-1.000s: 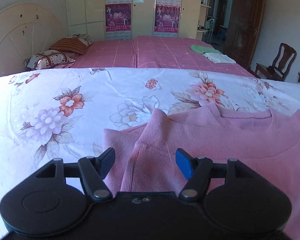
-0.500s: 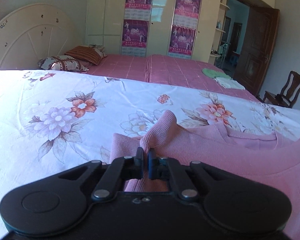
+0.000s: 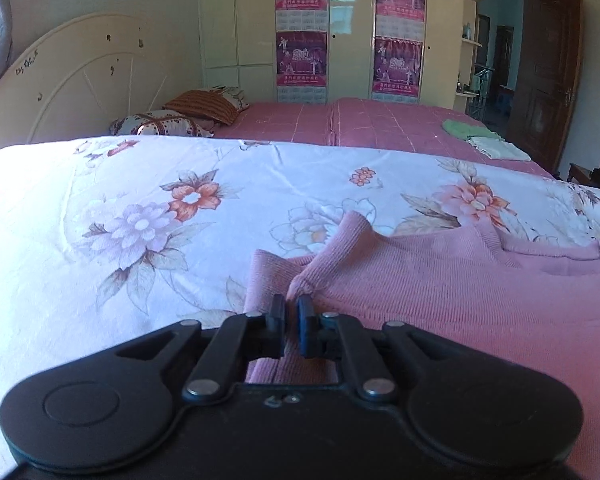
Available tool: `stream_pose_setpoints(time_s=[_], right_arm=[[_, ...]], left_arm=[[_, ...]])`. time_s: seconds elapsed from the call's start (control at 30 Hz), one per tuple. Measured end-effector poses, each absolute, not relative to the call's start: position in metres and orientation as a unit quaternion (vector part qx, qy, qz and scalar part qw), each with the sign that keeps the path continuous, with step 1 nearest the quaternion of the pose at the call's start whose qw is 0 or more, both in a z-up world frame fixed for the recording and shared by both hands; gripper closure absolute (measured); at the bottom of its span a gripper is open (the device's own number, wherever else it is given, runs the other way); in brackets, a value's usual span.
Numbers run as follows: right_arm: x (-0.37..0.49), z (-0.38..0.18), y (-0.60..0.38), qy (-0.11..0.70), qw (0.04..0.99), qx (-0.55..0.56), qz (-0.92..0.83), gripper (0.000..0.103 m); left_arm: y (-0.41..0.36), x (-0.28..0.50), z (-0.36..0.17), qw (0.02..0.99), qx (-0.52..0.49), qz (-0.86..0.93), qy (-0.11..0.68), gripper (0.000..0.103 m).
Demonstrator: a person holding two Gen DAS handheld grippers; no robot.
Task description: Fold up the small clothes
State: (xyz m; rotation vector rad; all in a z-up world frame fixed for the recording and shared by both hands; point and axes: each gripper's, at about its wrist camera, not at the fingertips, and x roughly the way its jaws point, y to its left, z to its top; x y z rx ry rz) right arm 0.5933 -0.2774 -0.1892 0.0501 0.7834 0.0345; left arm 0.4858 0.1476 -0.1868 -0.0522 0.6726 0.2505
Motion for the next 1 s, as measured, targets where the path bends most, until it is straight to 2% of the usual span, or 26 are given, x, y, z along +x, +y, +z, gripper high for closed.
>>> stream_pose_setpoints(time_s=[0.03, 0.1, 0.23, 0.37, 0.5, 0.57, 0.63, 0.9, 1.0], right_arm=[[0.589, -0.183, -0.282, 0.378, 0.925, 0.04, 0.021, 0.092], [0.575, -0.169, -0.283, 0.366, 0.929, 0.048, 0.027, 0.083], [0.534, -0.15, -0.263, 0.352, 0.932, 0.025, 0.083, 0.082], [0.498, -0.153, -0.238, 0.358, 0.926, 0.01, 0.121, 0.082], [0.482, -0.18, -0.23, 0.381, 0.919, -0.032, 0.096, 0.082], [0.483, -0.198, -0.239, 0.403, 0.911, -0.06, 0.065, 0.082], [0.478, -0.208, -0.254, 0.392, 0.915, -0.073, 0.059, 0.081], [0.468, -0.206, -0.268, 0.405, 0.907, -0.111, 0.014, 0.079], [0.466, -0.19, -0.273, 0.406, 0.912, -0.053, 0.03, 0.079]], left_arm=[[0.149, 0.48, -0.181, 0.938, -0.033, 0.123, 0.322, 0.087], [0.15, 0.464, -0.169, 0.943, -0.042, 0.118, 0.307, 0.081], [0.135, 0.429, -0.15, 0.951, -0.035, 0.067, 0.299, 0.076], [0.106, 0.404, -0.159, 0.947, -0.006, 0.017, 0.322, 0.071], [0.107, 0.395, -0.194, 0.93, 0.023, 0.047, 0.364, 0.074], [0.116, 0.384, -0.201, 0.934, 0.024, 0.06, 0.351, 0.073], [0.122, 0.377, -0.199, 0.933, 0.019, 0.066, 0.353, 0.074], [0.129, 0.365, -0.19, 0.928, 0.001, 0.079, 0.363, 0.081], [0.125, 0.362, -0.173, 0.934, -0.027, 0.068, 0.35, 0.082]])
